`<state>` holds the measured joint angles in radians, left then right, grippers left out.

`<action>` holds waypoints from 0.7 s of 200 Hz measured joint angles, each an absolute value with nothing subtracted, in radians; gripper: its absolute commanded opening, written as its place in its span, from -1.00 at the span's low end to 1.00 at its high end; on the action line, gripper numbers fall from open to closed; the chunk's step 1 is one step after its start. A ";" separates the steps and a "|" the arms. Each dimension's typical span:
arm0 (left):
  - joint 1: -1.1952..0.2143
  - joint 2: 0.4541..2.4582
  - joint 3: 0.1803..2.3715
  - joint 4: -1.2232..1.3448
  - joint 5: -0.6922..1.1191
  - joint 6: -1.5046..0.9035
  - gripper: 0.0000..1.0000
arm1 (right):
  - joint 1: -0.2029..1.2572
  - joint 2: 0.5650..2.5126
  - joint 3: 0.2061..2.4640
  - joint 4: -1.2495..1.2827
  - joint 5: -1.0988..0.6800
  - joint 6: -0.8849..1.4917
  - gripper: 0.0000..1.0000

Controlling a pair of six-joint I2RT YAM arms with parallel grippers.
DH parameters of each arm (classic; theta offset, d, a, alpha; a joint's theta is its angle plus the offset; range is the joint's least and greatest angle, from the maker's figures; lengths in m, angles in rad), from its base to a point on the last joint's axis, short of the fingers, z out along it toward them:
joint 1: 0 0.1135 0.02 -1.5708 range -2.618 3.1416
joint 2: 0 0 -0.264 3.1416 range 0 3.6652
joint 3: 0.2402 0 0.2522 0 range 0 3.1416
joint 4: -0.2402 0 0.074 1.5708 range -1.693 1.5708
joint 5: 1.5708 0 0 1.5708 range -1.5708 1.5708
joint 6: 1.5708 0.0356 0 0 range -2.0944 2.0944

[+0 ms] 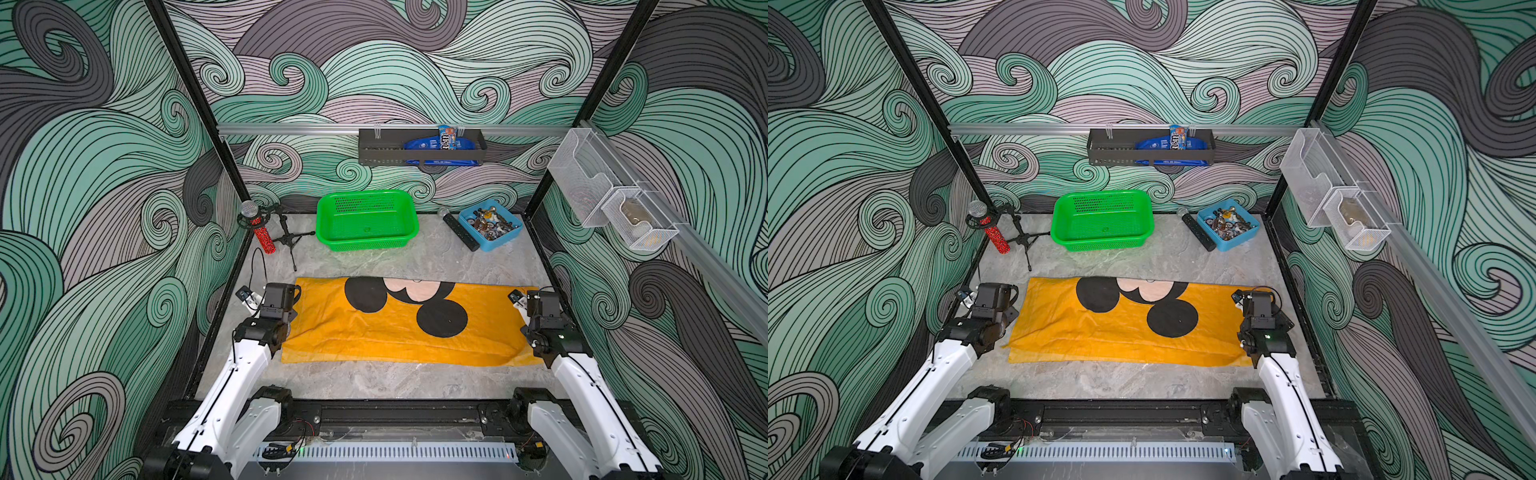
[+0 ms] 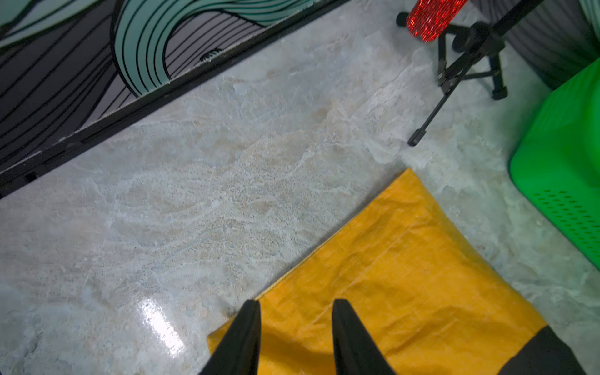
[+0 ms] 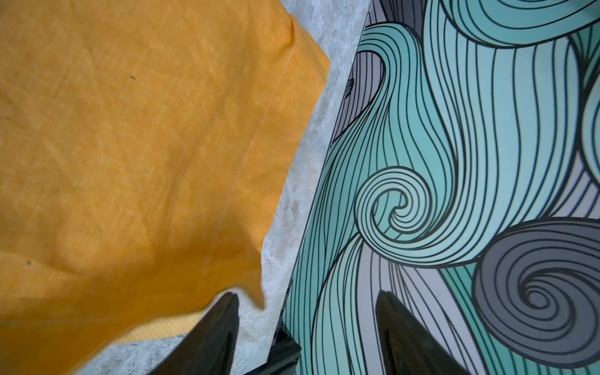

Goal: Roll up the pillowcase
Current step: Fold the pillowcase at the center of the board.

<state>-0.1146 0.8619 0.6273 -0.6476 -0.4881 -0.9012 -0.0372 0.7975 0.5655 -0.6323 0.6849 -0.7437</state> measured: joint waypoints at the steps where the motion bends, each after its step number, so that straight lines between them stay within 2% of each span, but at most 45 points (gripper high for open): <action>1: -0.115 0.860 0.628 -0.648 -0.488 -0.900 -0.08 | -0.037 0.799 0.568 -0.633 0.684 -0.742 0.50; 16: -0.115 0.830 0.631 -0.647 -0.480 -0.882 -0.04 | -0.030 0.815 0.616 -0.640 0.660 -0.730 0.60; 40: -0.115 0.841 0.630 -0.643 -0.420 -0.877 -0.04 | -0.007 0.826 0.685 -0.634 0.567 -0.684 0.63; 67: -0.115 0.921 0.627 -0.655 -0.312 -0.900 0.00 | 0.031 0.833 0.723 -0.600 0.327 -0.574 0.69; 93: -0.115 0.961 0.625 -0.693 -0.232 -0.941 0.05 | 0.194 0.860 0.717 -0.516 0.163 -0.474 0.68; 119: -0.115 0.958 0.599 -0.705 -0.146 -1.008 0.08 | 0.358 0.916 0.709 -0.419 0.028 -0.382 0.58; 140: -0.115 0.951 0.551 -0.704 -0.113 -1.037 0.09 | 0.540 0.968 0.669 -0.289 -0.045 -0.317 0.57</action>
<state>-0.1146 0.9512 0.5510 -0.7040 -0.1131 -1.0370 0.5396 0.9684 0.6689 -0.2893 -0.0452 -0.3168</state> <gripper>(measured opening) 0.542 0.789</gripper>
